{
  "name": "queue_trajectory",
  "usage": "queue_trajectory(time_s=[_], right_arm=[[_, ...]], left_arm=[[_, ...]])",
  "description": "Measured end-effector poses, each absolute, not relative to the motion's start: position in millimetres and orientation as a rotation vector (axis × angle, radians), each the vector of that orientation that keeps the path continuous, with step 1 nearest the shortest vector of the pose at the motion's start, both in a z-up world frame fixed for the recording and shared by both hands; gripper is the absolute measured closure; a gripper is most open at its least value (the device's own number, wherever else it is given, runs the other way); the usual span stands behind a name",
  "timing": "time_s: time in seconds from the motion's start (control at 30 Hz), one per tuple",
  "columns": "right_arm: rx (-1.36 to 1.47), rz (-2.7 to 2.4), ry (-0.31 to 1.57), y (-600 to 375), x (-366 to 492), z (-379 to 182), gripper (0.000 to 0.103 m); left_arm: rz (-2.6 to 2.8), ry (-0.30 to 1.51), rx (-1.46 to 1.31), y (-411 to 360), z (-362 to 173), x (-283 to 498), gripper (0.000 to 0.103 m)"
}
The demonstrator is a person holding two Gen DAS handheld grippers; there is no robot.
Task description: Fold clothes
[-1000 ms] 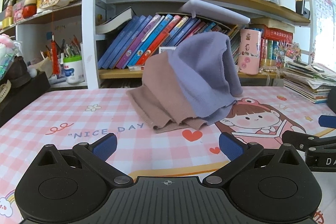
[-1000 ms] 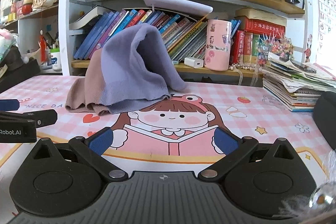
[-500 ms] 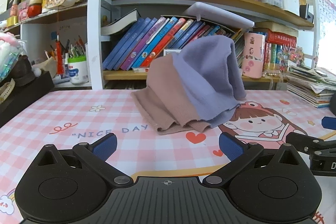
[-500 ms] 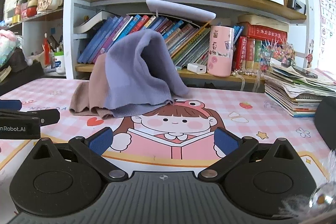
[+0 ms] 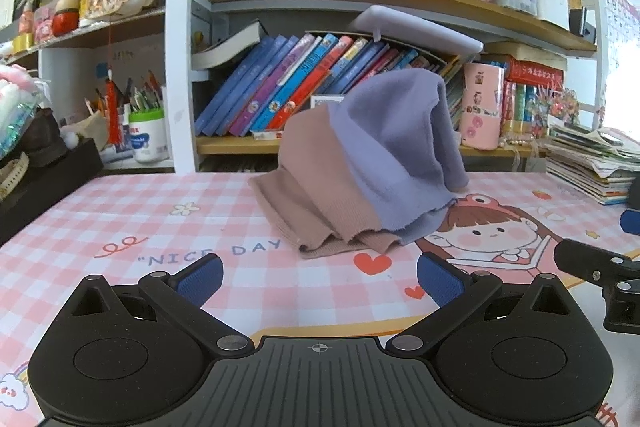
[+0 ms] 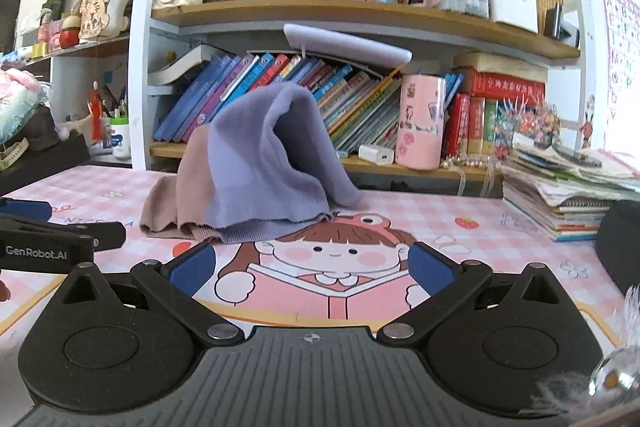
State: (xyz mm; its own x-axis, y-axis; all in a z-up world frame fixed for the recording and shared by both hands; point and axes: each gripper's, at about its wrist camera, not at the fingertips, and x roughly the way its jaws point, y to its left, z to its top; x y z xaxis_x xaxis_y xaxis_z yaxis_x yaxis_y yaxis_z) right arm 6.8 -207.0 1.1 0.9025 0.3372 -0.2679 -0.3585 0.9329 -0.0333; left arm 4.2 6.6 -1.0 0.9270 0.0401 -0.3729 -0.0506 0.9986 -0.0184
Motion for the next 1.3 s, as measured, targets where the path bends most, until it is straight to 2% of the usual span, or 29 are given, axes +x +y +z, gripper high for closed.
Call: queue_trajectory(time_s=[0.57,0.9,1.3], right_arm=[[-0.048,0.296,0.276,-213.1,10.3,0.4,0.000],[-0.067,0.305,0.314,-208.5,15.2,-1.6,0.000],[-0.046,0.368,0.381,-208.1,25.6,-3.4,0.000]], left_arm=[[0.118,0.309,-0.101,19.0,2.4,-12.2,0.000],[0.151,0.234,0.033,-3.5,5.7,-22.9,0.000],[0.060,0.336,0.032,-5.0,3.2,-11.6,0.000]])
